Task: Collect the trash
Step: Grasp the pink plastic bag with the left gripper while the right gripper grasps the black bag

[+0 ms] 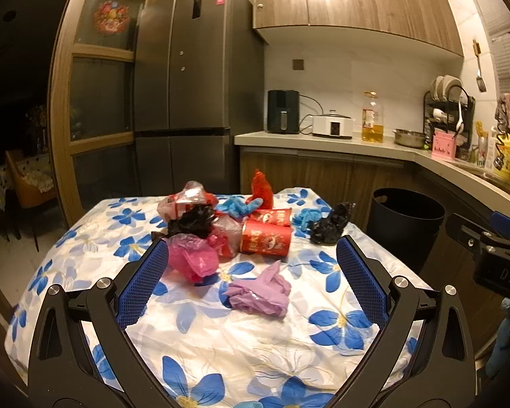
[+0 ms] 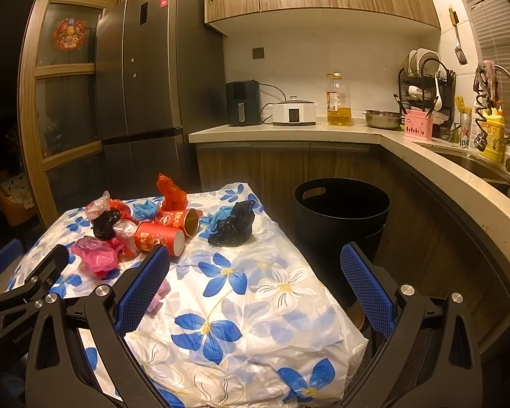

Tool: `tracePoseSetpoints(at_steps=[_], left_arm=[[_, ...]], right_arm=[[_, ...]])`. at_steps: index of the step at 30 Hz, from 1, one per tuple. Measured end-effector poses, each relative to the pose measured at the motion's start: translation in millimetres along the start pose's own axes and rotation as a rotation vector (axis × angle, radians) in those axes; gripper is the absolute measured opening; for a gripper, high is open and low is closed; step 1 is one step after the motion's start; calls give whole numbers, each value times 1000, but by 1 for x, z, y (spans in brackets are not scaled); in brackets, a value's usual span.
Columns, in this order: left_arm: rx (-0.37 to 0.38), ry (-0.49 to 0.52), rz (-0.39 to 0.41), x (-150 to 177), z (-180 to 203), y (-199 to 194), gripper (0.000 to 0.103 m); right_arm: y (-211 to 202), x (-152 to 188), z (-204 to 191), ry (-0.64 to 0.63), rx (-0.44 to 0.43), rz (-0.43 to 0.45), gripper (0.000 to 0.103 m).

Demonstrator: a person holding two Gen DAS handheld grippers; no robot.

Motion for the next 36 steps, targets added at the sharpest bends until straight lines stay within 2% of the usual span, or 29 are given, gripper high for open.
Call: tracePoseSetpoints(at_steps=[9,15,21,27,33,36], left_arm=[[3,-32,-7,27,-26,30,84],[39,-26,-26,43,-17,61,81],[58,-4,-92,53,-5,107,72],[53,43,-167,63,4,144,52],[81,21,-262,79,2,168,35],[99,16,-300,86,2,176,23]], right_arm=[[26,3,-3,-2,-29,4,98],[46,8,-8,-11,-51,2,98],[65,11,-8,-28,-50,6,98],[84,8,-5,-26,-46,14,97],[107,6,-6,-29,-50,18,95],[116,5,-8,-25,-61,13,94]])
Point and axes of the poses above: each gripper's, at about its wrist camera, not at the fingertips, and y roughly the way its jaws point, z to its right, x to its underside, the point moved 10 cm from there along y, roughly the way its jaws point, and after that the axes turned 9 degrees about -z, right-handed, at the moved point
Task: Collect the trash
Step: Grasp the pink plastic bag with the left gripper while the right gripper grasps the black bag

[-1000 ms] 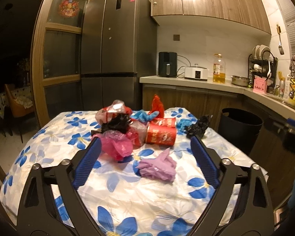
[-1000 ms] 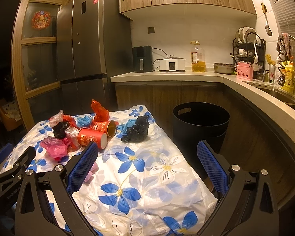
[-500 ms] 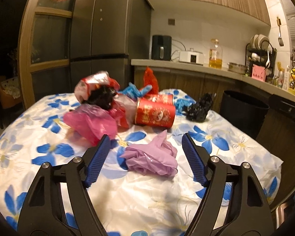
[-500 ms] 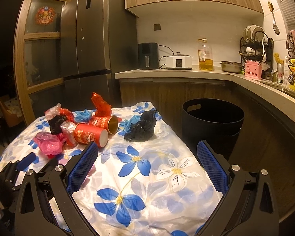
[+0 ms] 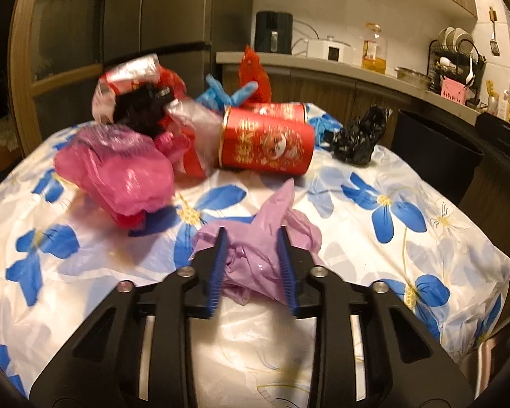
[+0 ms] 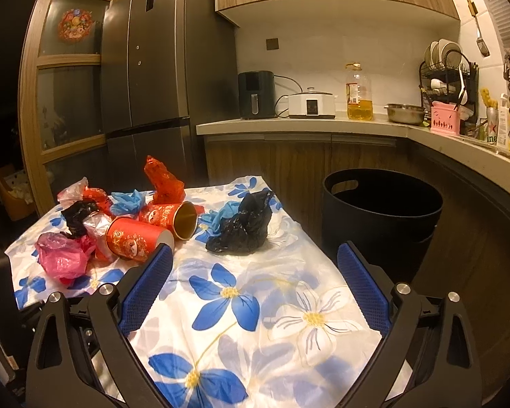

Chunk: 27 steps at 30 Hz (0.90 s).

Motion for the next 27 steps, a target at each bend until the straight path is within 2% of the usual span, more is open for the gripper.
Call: tracePoseSetpoints(at_steps=[2,7,9,12,15,20,27], left_arm=[[12,0,-28,3,1,6,13],[43,-3,-45,3,4,11,4],[44,-6,-37,0,5,10,3],[44,-18,-5,-7,6,-1,2],[53,-35,44,-21,5,-18,2],[54,-42,149,-48,3,-50,2],[66,-39,192,-69,5,-60,2]], right_arm=[[6,0,-3,-7,-7,1,93],[23,-2,1,6,-10,-14,91],[30,-5,3,12,-6,-17,89],[44,-11,8,16,16,-20,79],[62,-21,11,20,20,-28,76],[93,-34,14,34,22,-41,75],[136,-43,15,49,33,-96,75]])
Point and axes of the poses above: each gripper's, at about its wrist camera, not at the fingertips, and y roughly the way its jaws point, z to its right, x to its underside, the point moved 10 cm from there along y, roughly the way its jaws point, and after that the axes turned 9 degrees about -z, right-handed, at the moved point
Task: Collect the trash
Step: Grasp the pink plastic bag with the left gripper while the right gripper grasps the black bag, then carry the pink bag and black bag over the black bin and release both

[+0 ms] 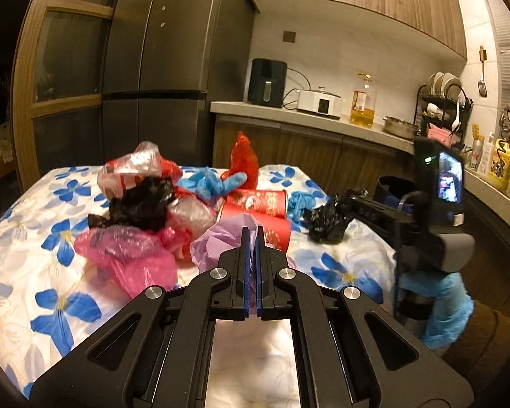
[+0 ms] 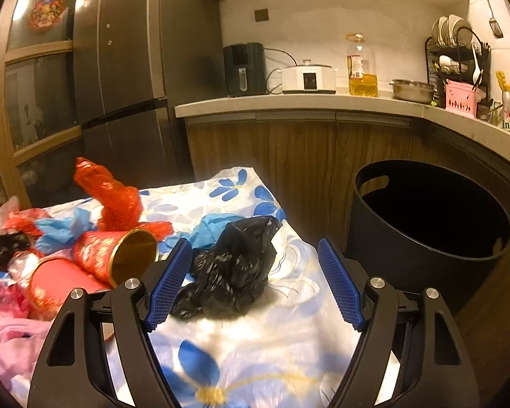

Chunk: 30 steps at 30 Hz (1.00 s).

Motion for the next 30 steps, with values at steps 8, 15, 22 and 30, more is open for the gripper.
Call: tracePoseSetpoints(at_steps=[8,15,22,30], left_arm=[[2,-1,1,-7,0,6,1],[3,2,1,-10,3,6,1],[12,14,17,-16,13,0,1],[53,47,39,-28,38,-8,1]], right_arm=[[34,3,4,28,-14,-66,56],[39,8,3,41,-60,-96,10],[-4,0,11,68,-107,-43,5],[-74,-6,22,38,-148,31,4]])
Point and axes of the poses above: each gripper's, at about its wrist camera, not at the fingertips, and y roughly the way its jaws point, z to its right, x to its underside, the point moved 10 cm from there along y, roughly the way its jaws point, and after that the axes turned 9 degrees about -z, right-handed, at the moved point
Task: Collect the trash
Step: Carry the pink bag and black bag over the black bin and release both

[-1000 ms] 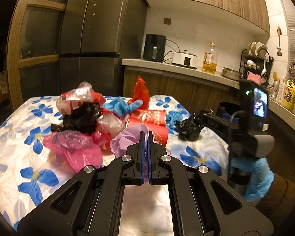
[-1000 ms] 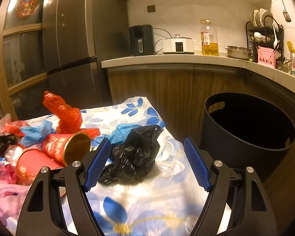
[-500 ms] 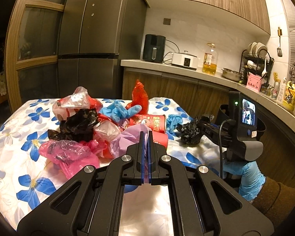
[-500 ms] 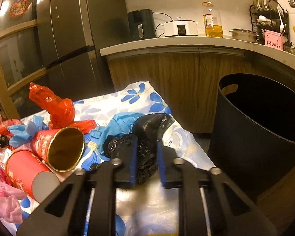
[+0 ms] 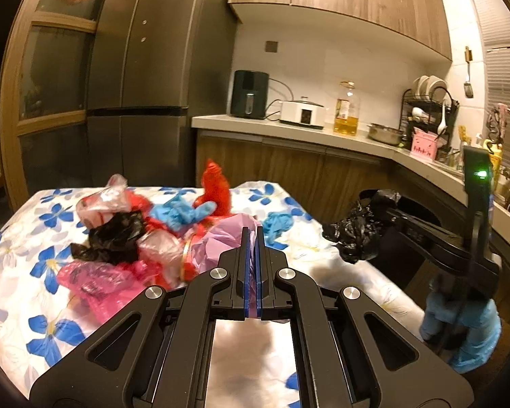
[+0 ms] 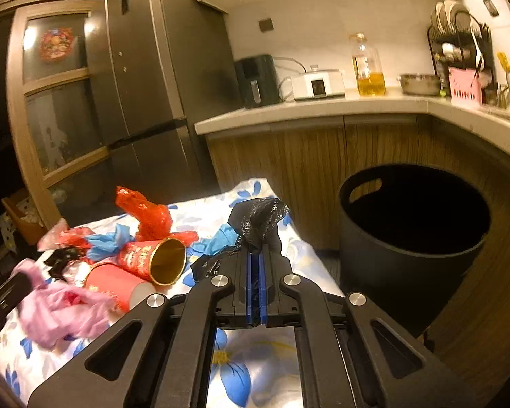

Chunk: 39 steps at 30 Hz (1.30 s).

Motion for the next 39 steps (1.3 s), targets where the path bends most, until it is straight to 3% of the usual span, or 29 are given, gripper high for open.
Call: tracePoseSetpoints(at_steps=[8,23,29,39], left_arm=[[68,40,26,-23,38,6,1],[244,157,126,-99,160,48,1],[310,181,106,-104,207,81,1],[365,199,82,-104,253,114,1]], right_arm=[[-37,-19,21,-12,34,64,4],[-75,-81,122,43,249,222,4],[-79,-92,151,65,293,253,4],[-65,-91,175,80,319,239,4]])
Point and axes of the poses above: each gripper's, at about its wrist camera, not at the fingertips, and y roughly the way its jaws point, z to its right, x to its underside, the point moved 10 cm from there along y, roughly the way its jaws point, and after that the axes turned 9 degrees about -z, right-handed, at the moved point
